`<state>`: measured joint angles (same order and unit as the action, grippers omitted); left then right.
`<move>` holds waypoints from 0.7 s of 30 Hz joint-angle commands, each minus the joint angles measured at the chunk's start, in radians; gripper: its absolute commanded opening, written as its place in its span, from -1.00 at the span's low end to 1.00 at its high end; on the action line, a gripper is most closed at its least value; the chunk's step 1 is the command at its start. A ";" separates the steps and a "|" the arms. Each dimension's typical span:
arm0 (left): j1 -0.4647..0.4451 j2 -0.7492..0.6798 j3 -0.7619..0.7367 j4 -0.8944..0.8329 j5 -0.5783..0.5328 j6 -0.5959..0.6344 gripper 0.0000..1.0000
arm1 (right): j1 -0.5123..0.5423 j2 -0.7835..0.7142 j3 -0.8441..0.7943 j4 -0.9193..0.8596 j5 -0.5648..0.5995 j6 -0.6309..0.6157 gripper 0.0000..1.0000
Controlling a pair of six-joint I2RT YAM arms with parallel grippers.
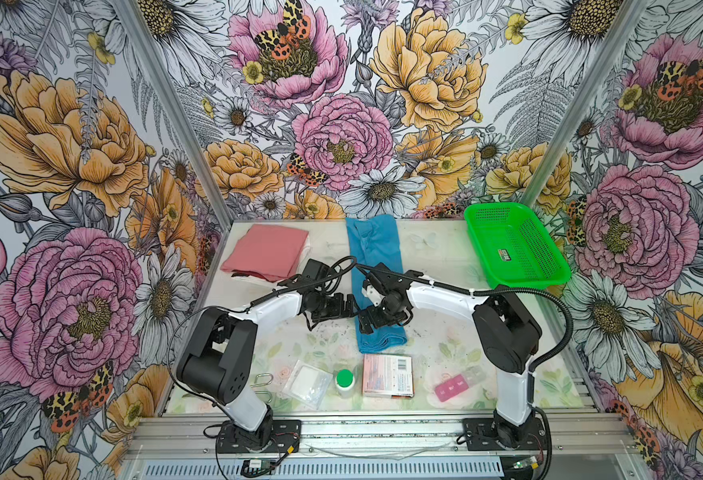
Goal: Fold and stack the t-shirts
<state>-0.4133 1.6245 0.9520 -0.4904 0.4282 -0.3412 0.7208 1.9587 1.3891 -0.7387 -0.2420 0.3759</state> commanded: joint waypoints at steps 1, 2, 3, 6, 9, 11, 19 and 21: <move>-0.032 0.018 -0.030 -0.001 0.012 -0.012 0.98 | -0.055 -0.106 -0.076 0.045 -0.004 0.028 0.95; -0.045 0.014 -0.038 -0.002 0.011 -0.010 0.98 | -0.073 -0.142 -0.109 0.053 -0.001 0.034 0.95; -0.059 0.008 -0.047 -0.002 0.013 -0.013 0.98 | -0.093 -0.184 -0.144 0.058 0.001 0.037 0.95; -0.101 -0.016 -0.076 0.000 0.022 -0.032 0.90 | -0.141 -0.294 -0.252 0.059 -0.001 0.035 0.92; -0.140 -0.041 -0.104 0.002 0.013 -0.060 0.77 | -0.170 -0.368 -0.339 0.058 -0.012 0.031 0.81; -0.152 -0.060 -0.130 0.014 0.014 -0.083 0.67 | -0.181 -0.393 -0.379 0.059 -0.014 0.029 0.65; -0.172 -0.079 -0.180 0.050 0.024 -0.123 0.13 | -0.189 -0.429 -0.468 0.077 -0.040 0.031 0.07; -0.183 -0.070 -0.172 0.050 0.029 -0.121 0.01 | -0.189 -0.429 -0.479 0.082 -0.048 0.027 0.05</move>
<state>-0.5793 1.5574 0.7746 -0.4721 0.4393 -0.4538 0.5362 1.5593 0.9218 -0.6930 -0.2676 0.4034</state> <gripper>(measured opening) 0.516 0.531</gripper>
